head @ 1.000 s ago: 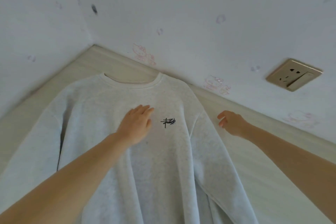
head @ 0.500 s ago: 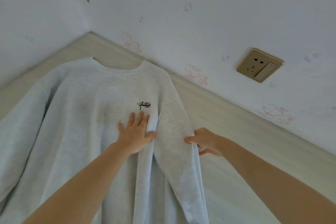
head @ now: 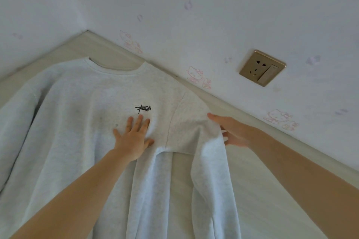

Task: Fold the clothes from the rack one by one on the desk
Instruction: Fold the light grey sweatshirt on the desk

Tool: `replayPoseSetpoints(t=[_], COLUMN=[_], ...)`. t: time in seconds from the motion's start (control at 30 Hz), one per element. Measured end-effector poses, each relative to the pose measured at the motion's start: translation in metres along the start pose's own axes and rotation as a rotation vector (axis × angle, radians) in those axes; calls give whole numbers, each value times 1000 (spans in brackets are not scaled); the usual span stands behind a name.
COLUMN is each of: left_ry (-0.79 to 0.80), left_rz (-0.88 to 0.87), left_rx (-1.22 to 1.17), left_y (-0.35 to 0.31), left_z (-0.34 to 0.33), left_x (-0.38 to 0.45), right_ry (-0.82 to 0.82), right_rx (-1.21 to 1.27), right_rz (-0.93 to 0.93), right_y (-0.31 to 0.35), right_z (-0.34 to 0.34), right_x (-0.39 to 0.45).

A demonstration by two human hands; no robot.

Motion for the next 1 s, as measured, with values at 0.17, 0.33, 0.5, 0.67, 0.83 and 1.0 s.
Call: replayPoseSetpoints(t=[0.17,0.33,0.5,0.67,0.83,1.0], left_ry=[-1,-192,-214,-70,-36,-63], left_rz=[29,13,-172,-163,-129,-58], left_rx=[-41,-130,-201,-16,-5,60], left_y=[-1,-22,-56,-63,-69,-85], left_z=[0,4,0,-12,-8,-3], left_x=[-1,-19,-31,-35,-35,-38], right_ry=[-157,-51,28,3,-597,-567], right_rx=[372,243,142,185,-615,-763], right_rz=[12,-135,-145,-57,244,246], right_y=[-24,-53,-60,-43,-5,-3], right_z=[17,22,25,52,104,112], right_x=[9,8,-4,-34,-43,-52])
Point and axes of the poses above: each hand's wrist, its own x-axis towards the middle knuckle, its own z-axis out of the back of the hand, y = z × x, the point moved 2 cm from there along x, towards the middle knuckle, and after that the axes turned 14 degrees about x, right-handed, at the moved point
